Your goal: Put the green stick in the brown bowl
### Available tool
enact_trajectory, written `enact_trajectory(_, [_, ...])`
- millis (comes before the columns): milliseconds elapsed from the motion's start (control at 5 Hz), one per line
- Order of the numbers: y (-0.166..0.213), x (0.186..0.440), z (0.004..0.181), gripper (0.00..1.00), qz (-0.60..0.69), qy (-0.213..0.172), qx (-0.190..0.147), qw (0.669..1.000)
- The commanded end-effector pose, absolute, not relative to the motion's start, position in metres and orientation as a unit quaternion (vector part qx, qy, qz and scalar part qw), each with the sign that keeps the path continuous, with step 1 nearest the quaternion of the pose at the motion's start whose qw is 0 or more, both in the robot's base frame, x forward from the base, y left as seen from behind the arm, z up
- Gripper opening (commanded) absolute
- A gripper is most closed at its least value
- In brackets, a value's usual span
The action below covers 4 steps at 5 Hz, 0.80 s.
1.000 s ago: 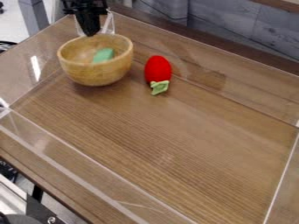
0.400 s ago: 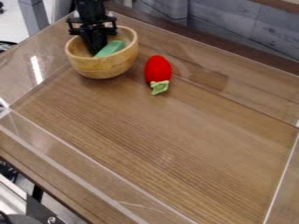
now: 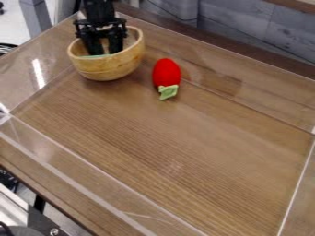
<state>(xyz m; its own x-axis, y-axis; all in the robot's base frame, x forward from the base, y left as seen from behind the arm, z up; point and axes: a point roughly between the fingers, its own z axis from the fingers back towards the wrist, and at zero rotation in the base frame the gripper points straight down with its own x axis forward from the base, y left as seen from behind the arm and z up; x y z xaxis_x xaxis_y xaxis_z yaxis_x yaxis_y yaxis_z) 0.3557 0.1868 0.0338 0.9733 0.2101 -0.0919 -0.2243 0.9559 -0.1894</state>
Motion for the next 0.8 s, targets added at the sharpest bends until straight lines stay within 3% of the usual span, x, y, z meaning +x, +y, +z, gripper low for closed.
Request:
enact_trajectory(0, [0.186,0.354,0.061,1.0,0.1,0.012,-0.093,0.991])
enact_trajectory(600, [0.163,0.347,0.108,1.0,0.076,-0.008,-0.109,0.991])
